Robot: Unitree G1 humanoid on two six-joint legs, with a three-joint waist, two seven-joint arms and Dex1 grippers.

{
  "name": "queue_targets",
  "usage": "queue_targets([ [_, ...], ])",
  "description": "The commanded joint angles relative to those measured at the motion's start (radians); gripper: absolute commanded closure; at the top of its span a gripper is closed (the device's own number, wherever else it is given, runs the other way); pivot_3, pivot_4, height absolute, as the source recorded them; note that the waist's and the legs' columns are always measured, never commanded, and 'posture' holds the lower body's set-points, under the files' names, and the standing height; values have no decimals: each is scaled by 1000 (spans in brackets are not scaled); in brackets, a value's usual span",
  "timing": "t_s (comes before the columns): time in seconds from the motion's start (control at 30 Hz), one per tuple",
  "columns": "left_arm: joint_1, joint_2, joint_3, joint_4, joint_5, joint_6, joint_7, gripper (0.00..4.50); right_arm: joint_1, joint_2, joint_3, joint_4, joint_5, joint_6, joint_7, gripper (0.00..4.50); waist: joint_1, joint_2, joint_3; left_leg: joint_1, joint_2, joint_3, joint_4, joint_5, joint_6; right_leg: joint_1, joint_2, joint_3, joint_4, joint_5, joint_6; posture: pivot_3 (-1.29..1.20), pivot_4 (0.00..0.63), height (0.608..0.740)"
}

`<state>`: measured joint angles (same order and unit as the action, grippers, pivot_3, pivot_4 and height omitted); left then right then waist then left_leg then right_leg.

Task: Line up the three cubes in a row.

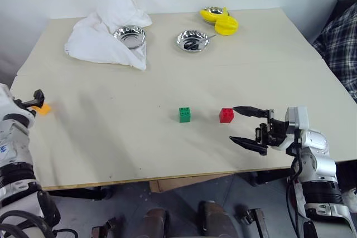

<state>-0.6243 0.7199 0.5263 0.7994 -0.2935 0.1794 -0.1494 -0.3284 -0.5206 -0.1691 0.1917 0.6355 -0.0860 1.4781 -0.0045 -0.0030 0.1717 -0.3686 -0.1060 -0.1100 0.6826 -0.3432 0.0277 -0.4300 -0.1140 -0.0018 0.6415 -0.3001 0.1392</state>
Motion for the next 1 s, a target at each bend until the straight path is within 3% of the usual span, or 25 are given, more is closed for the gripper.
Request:
queue_targets([
  [0.03,-65,0,-29,55,37,-42,49,143,18,-4,-23,-52,16,-1,-17,0,0,0,0,0,0,0,0,0,0,0,0,0,0,0,0,0,150,740],
  [0.2,-107,-48,-30,53,47,-28,187,143,24,-6,-25,-54,15,1,-29,0,3,0,0,0,0,0,1,0,0,0,0,0,1,0,0,0,150,740],
  [0.7,-17,-195,42,-247,9,142,447,143,14,2,-26,-28,11,-12,-36,0,4,-1,0,0,0,0,1,0,0,0,-1,2,2,0,0,0,150,740],
  [1.0,-27,-179,27,-241,8,206,403,143,18,16,-21,-28,8,-19,-43,0,4,-1,0,0,0,0,1,0,0,0,-1,2,2,0,0,0,150,740],
])
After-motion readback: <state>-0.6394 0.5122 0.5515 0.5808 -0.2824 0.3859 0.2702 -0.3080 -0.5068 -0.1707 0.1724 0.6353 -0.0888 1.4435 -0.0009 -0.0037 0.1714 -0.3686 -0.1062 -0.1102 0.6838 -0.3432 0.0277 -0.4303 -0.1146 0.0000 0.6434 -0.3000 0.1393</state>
